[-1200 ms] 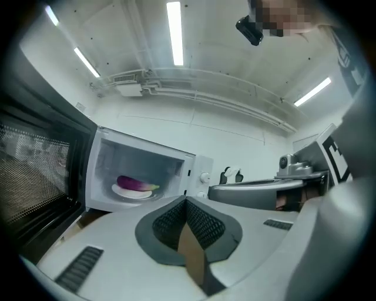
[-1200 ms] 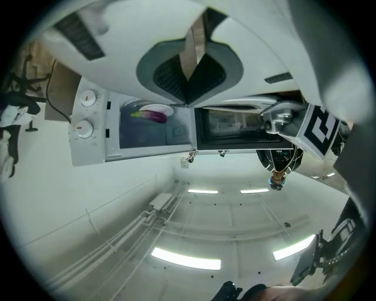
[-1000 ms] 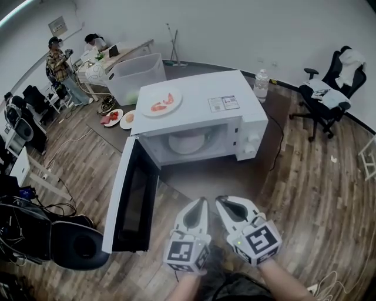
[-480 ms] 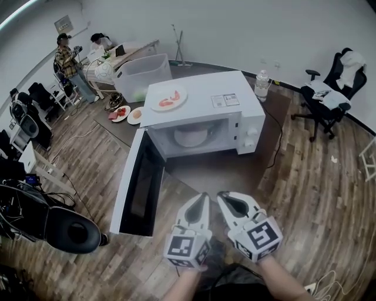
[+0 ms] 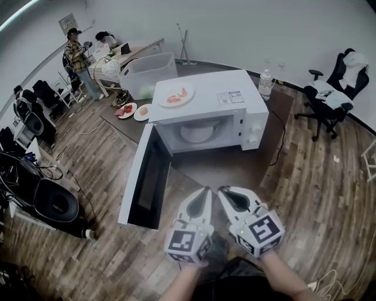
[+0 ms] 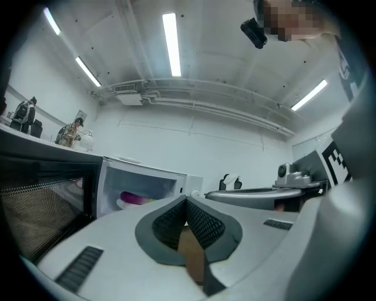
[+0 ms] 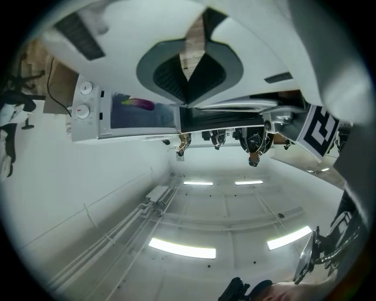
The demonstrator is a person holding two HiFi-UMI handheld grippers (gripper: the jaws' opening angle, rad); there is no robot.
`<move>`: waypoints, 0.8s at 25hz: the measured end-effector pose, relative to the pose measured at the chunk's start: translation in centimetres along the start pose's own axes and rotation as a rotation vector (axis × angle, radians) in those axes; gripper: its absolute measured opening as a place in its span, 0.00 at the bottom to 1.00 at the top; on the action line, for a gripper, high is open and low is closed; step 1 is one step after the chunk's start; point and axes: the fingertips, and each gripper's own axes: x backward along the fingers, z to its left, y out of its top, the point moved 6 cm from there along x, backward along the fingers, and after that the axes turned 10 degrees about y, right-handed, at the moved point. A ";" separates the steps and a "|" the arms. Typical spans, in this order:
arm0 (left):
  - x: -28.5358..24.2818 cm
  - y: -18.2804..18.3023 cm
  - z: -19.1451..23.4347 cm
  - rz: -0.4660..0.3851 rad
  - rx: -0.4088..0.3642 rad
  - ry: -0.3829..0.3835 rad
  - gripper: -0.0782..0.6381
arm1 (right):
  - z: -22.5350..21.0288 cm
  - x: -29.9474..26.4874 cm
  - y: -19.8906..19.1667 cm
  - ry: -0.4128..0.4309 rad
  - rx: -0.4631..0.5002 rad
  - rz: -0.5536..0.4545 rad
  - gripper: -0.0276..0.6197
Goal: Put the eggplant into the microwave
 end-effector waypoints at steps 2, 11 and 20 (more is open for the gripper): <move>0.1 0.1 0.0 -0.006 -0.005 -0.006 0.11 | 0.1 0.1 0.3 0.000 0.004 0.001 0.05; 0.5 0.1 -0.9 0.007 0.016 -0.019 0.11 | 0.0 1.0 0.1 -0.017 0.001 0.010 0.05; 1.1 -0.9 -1.6 0.022 0.031 -0.034 0.11 | 0.3 1.8 -0.9 -0.018 0.010 0.036 0.04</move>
